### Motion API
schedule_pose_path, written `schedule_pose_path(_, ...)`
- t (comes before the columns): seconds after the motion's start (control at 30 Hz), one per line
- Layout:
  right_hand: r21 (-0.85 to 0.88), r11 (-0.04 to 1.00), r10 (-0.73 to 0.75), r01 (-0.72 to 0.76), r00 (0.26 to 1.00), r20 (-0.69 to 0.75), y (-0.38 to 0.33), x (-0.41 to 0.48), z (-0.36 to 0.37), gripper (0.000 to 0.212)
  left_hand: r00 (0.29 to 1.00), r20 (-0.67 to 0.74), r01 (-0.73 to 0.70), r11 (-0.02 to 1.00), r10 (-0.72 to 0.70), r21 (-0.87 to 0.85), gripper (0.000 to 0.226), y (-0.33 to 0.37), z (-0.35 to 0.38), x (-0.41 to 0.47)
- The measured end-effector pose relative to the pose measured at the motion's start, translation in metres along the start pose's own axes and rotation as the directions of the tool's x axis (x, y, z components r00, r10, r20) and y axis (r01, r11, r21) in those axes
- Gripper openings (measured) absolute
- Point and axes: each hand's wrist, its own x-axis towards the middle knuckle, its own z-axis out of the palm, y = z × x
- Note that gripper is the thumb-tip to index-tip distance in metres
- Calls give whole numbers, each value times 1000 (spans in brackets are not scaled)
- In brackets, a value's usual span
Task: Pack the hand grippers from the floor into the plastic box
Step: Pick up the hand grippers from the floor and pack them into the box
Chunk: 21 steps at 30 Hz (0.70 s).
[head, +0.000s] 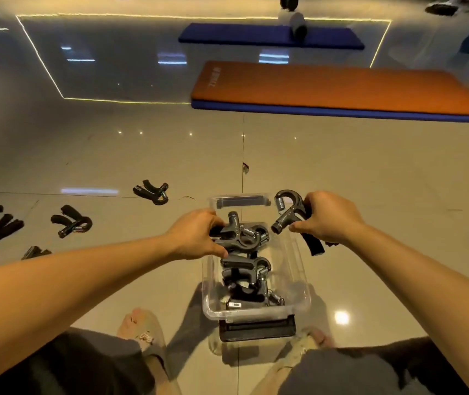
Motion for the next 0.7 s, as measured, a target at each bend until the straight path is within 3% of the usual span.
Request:
schedule_pose_path(0.3,38,998,47,-48,998,45,27,37,20,42,983,152,-111,992,102,53,80,14,64,16)
schedule_pose_path(0.5,55,998,19,-23,997,72,28,60,35,44,968,244,-51,999,51,-6,76,22,106,21)
schedule_pose_path(0.7,98,995,6,-13,998,69,26,77,42,47,954,291,100,993,-76,-68,86,21,147,29)
